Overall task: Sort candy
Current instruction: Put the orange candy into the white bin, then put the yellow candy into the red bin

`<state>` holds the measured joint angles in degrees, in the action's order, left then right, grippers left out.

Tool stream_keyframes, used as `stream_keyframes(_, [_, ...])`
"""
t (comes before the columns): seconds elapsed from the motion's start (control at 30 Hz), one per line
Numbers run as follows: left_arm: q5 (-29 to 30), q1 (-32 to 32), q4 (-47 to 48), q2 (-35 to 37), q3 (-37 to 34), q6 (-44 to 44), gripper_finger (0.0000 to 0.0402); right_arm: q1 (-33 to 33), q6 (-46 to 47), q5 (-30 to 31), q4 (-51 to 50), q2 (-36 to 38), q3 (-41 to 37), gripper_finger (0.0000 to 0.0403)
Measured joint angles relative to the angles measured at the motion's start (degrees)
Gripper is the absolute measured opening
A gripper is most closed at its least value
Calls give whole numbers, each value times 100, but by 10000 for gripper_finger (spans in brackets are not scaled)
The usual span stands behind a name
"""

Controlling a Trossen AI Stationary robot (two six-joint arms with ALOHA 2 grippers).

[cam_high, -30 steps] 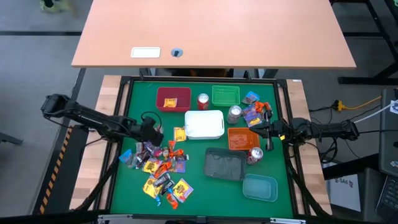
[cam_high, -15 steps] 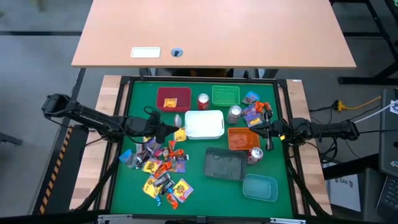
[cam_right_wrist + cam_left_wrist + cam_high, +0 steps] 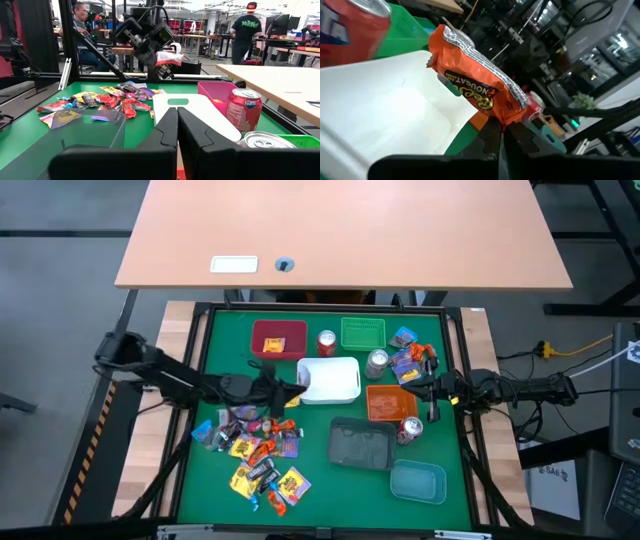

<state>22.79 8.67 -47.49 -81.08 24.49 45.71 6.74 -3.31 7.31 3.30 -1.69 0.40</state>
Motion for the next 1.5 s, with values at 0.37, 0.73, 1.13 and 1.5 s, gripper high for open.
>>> stream_keyframes(0.37, [0,-2,38,-900,935,-1918,1,-2,0,-35,8,0,0,5])
stream_keyframes(0.73, [19,-252,517,-898,945,-2098,76,0,0,-33,3,2,0,5])
stream_keyframes(1.13, [12,-598,603,-684,942,-2150,117,0,0,-31,1,2,0,5])
stream_keyframes(1.5, [12,-935,1247,445,942,-3435,118,0,0,-31,-93,2,0,5])
